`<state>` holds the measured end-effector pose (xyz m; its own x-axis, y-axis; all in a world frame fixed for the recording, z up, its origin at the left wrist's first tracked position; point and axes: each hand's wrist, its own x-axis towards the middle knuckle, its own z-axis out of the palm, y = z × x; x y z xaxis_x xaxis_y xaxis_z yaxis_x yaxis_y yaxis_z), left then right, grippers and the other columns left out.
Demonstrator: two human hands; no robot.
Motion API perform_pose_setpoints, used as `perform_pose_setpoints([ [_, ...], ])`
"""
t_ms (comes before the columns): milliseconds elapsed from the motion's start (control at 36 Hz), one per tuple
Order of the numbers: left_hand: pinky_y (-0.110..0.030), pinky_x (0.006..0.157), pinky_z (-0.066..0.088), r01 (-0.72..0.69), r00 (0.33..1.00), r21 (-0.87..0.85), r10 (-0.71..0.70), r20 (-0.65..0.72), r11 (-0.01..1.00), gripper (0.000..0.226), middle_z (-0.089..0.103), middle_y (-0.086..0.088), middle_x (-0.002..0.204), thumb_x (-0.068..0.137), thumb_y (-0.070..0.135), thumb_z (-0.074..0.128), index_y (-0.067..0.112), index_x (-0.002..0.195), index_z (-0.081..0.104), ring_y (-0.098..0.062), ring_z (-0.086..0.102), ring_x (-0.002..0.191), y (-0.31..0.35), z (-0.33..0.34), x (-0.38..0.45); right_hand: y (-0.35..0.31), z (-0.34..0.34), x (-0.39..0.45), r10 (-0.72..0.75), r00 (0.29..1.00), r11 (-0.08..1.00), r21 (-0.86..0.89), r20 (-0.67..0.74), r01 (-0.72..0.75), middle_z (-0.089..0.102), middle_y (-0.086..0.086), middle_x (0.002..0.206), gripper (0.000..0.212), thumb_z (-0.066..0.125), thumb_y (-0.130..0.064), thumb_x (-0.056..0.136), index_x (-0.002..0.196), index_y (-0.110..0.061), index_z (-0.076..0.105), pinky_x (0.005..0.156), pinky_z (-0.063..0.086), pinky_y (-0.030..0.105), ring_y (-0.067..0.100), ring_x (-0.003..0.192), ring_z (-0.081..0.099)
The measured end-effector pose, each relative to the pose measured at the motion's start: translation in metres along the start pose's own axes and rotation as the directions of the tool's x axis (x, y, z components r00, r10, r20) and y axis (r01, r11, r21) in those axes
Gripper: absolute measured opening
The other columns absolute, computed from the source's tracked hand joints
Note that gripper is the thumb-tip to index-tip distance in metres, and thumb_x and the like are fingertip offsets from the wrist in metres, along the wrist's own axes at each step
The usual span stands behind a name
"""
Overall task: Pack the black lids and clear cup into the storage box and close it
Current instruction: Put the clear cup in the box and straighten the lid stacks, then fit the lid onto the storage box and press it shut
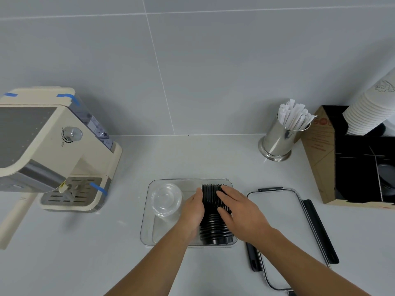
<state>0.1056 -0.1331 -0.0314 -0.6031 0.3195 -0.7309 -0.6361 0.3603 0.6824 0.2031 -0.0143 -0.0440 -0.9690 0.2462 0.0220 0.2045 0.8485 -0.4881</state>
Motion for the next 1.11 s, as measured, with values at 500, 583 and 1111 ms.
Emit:
perform_pose_setpoints([
  [500, -0.017, 0.069, 0.041, -0.138, 0.989, 0.059, 0.141, -0.045, 0.989, 0.027, 0.058, 0.010, 0.087, 0.102, 0.029, 0.039, 0.019, 0.095, 0.064, 0.000, 0.050, 0.077, -0.003, -0.017, -0.032, -0.008, -0.019, -0.004, 0.073, 0.994, 0.997, 0.031, 0.081, -0.076, 0.039, -0.003, 0.153, 0.049, 0.049, -0.032, 0.098, 0.145, -0.019, 0.044, 0.110, 0.021, 0.018, 0.011, 0.140, 0.035],
  [583, -0.022, 0.079, 0.041, -0.141, 0.986, 0.079, 0.146, -0.076, 0.987, 0.028, 0.052, 0.014, 0.081, 0.102, 0.032, 0.041, 0.027, 0.079, 0.056, -0.002, 0.048, 0.079, -0.002, -0.022, -0.044, -0.010, -0.024, -0.006, 0.095, 0.990, 0.995, 0.024, 0.101, -0.098, 0.036, -0.006, 0.155, 0.050, 0.046, -0.034, 0.099, 0.147, -0.022, 0.040, 0.113, 0.021, 0.020, 0.009, 0.142, 0.032],
  [1111, -0.037, 0.085, 0.057, -0.086, 0.996, -0.257, 0.084, -0.017, 0.963, 0.029, 0.076, -0.013, 0.101, 0.101, 0.027, 0.053, 0.008, 0.107, 0.073, -0.029, 0.072, 0.099, -0.018, -0.028, -0.113, -0.015, -0.067, -0.046, 0.512, 0.840, 0.501, 0.732, 0.179, -0.461, 0.070, -0.011, 0.113, 0.027, 0.064, -0.026, 0.090, 0.117, -0.026, 0.069, 0.106, 0.043, 0.031, 0.002, 0.106, 0.063],
])
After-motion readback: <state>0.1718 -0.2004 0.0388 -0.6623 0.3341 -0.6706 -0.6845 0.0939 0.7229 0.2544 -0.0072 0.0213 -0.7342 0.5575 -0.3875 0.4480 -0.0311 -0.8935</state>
